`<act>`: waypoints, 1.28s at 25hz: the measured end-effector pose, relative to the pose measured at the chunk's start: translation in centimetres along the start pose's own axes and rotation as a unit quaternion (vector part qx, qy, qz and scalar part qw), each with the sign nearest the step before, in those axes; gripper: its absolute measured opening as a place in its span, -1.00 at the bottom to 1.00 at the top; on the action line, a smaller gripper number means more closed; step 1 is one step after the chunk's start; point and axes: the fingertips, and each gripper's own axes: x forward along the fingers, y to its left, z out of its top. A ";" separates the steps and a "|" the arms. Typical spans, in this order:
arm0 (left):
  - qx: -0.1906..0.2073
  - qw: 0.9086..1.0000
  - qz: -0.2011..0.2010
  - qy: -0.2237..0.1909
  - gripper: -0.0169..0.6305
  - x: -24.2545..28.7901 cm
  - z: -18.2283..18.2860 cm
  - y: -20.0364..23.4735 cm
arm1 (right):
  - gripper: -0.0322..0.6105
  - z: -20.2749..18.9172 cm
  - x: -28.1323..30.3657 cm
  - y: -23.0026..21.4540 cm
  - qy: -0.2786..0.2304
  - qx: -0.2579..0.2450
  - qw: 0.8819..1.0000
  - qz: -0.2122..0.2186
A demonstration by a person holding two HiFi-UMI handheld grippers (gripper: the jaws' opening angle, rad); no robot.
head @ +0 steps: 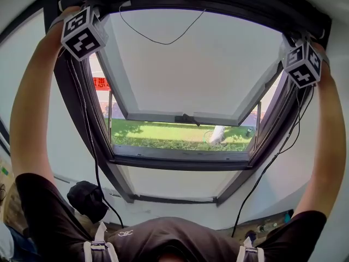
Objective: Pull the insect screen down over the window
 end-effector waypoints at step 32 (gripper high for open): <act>0.056 0.992 -0.103 0.038 -0.87 -1.2 -0.4 -4.9 | -0.79 -1.2 0.9 6.2 0.020 -0.035 0.990 0.135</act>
